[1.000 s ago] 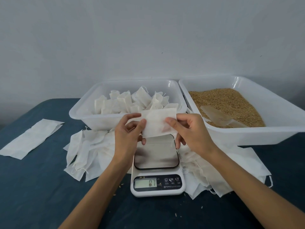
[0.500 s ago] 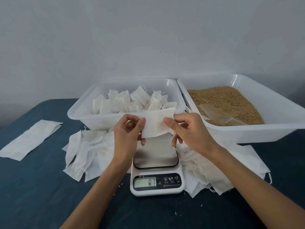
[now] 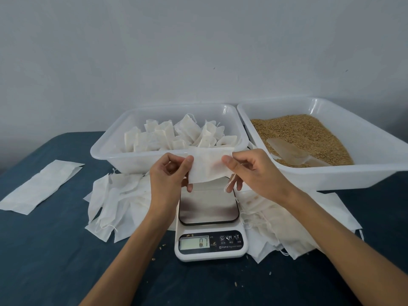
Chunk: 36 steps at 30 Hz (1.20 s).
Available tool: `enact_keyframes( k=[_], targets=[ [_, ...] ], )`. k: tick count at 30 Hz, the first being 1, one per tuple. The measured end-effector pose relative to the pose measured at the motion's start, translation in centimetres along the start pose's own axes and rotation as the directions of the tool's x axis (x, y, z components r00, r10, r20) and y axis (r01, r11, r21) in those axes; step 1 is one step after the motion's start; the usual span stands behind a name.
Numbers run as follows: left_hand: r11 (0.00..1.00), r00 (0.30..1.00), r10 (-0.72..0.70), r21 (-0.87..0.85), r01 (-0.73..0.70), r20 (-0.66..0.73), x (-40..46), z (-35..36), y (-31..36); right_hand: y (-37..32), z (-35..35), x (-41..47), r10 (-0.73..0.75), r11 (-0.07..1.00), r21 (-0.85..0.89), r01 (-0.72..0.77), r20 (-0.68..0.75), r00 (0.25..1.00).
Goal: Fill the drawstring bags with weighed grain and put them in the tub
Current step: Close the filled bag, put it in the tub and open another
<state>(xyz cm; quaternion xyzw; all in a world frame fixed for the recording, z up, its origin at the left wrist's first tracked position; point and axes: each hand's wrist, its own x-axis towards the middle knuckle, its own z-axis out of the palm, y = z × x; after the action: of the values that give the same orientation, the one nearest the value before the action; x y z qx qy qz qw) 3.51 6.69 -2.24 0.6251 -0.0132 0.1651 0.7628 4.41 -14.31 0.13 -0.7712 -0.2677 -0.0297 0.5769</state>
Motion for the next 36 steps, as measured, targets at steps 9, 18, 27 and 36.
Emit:
enact_keyframes(
  k=[9,18,27,36],
  targets=[
    [1.0,1.0,-0.008,0.01,0.008,0.021,0.1,-0.1,0.0,-0.4,0.1,-0.1,0.053,0.994,0.092,-0.059,0.066,0.996],
    [0.813,0.926,0.268,0.452,-0.366,0.268,-1.2,0.2,0.5,-0.9,-0.4,-0.1,0.039,0.994,-0.103,-0.037,0.024,0.999],
    [0.746,0.901,0.19,0.539,-0.391,0.39,-2.2,1.1,0.9,-4.7,-1.4,-0.3,0.128,0.991,-0.047,-0.126,0.061,0.99],
    [0.906,0.936,0.05,0.378,-0.189,0.347,-3.0,2.0,0.8,-8.1,-0.9,1.4,0.142,0.971,-0.221,-0.092,0.224,0.964]
  ],
)
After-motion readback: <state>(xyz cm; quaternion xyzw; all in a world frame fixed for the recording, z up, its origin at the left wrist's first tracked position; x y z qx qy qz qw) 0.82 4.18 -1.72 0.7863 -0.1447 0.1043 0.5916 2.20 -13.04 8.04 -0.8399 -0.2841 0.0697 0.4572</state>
